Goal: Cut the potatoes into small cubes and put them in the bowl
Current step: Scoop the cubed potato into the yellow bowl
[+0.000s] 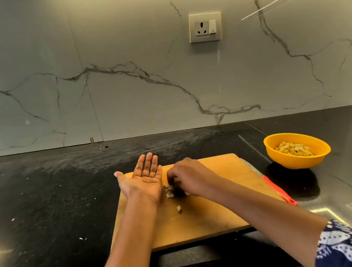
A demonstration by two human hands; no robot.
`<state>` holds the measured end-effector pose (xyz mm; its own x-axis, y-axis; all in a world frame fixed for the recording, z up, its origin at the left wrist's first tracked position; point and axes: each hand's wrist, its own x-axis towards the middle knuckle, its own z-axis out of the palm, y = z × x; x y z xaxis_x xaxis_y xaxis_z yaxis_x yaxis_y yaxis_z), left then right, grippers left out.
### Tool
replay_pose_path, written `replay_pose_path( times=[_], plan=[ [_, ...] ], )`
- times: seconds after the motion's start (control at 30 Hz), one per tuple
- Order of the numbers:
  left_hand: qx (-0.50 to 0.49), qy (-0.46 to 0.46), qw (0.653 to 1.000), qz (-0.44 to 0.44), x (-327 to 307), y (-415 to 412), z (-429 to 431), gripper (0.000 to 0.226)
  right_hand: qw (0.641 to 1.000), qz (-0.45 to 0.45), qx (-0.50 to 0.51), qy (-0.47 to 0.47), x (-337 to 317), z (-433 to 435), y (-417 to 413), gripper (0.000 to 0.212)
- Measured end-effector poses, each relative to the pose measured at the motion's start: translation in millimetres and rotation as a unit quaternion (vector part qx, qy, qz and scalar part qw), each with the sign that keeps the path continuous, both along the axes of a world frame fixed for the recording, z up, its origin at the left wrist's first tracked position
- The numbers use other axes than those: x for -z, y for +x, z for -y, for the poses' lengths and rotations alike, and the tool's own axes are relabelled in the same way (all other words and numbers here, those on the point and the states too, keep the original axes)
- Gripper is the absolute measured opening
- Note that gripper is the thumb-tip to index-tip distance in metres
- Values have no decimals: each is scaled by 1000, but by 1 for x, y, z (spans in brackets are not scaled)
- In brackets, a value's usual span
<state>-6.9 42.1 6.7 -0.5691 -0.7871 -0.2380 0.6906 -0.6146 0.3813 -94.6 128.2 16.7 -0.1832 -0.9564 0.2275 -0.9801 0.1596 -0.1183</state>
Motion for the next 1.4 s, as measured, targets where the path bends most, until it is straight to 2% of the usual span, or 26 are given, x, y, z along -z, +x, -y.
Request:
replay_pose_path(
  times=[0.07, 0.17, 0.2, 0.27, 0.37, 0.47, 0.53, 0.7, 0.9, 1.07, 1.27, 1.4],
  plan=[
    [3, 5, 1000, 3, -1, -3, -3, 74, 993, 104, 53, 18, -11, 6, -10, 20],
    [5, 19, 1000, 11, -1, -5, -2, 70, 933, 349, 83, 30, -40, 10, -24, 16],
    [5, 25, 1000, 11, -1, -5, 0, 69, 916, 394, 74, 14, -51, 12, -24, 15],
    [7, 38, 999, 1, 0, -6, 3, 67, 909, 415, 44, -1, -71, 17, -18, 14],
    [4, 57, 998, -24, 0, -7, 3, 61, 927, 374, 6, 35, -84, 32, 6, 15],
    [-1, 58, 997, -41, 1, -8, 4, 57, 963, 259, -10, 70, -83, 45, 23, 21],
    [-7, 59, 997, -46, 2, -8, 6, 53, 973, 213, -13, 88, -82, 50, 28, 21],
    [-14, 51, 998, -41, 3, -9, 8, 47, 974, 204, -10, 100, -85, 58, 34, 18],
    [-3, 49, 998, -31, -1, -4, 5, 45, 986, 161, -6, 34, -90, 61, 35, 13],
    [-56, 60, 995, -53, -2, 16, 25, 52, 966, 249, -5, -73, -79, 29, 4, 15],
    [-78, 59, 994, -52, 0, 25, 32, 49, 988, 110, -72, 83, -6, 13, -10, 34],
    [-81, 56, 994, -44, 0, 26, 29, 48, 989, 65, -114, 68, 11, -1, -9, 32]
  ],
)
